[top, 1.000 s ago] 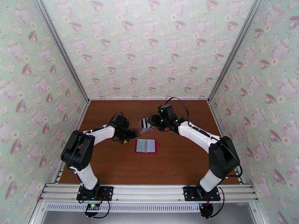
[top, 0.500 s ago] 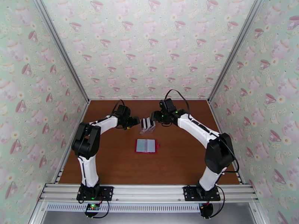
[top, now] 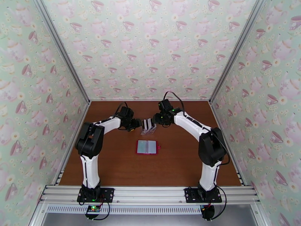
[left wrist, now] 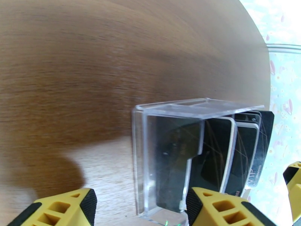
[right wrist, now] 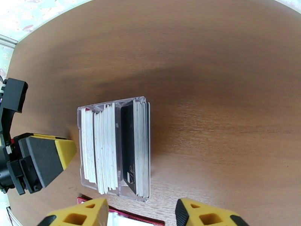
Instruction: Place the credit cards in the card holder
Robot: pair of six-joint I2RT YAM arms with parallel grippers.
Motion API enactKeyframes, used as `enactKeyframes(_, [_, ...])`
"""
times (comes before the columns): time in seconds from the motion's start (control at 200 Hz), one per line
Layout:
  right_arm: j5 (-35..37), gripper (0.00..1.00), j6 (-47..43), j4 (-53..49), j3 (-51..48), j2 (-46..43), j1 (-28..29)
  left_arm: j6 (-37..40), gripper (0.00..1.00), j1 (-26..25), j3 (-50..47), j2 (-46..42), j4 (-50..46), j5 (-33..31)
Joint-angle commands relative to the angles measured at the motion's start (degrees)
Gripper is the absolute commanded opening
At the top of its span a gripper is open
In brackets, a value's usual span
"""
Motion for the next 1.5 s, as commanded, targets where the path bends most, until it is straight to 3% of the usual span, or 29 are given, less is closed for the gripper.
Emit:
enactKeyframes(0.0, [0.41, 0.52, -1.10, -1.04, 2.14, 1.25, -0.17, -0.88, 0.69, -0.46, 0.09, 0.16, 1.83, 1.87])
enactKeyframes(0.606, [1.01, 0.52, -4.25, -4.48, 7.82, 7.67, 0.17, -0.36, 0.67, -0.92, 2.24, 3.77, -2.47, -2.23])
enactKeyframes(0.736, [1.80, 0.53, -5.19, -5.71, 9.56, 9.45, 0.88, 0.00, 0.62, -1.00, 3.01, 4.12, -3.05, -1.95])
enactKeyframes(1.492, [6.46, 0.53, -6.02, -7.35, 12.68, 14.56, 2.26, 0.44, 0.63, -0.10, 3.75, 4.30, -3.79, -1.40])
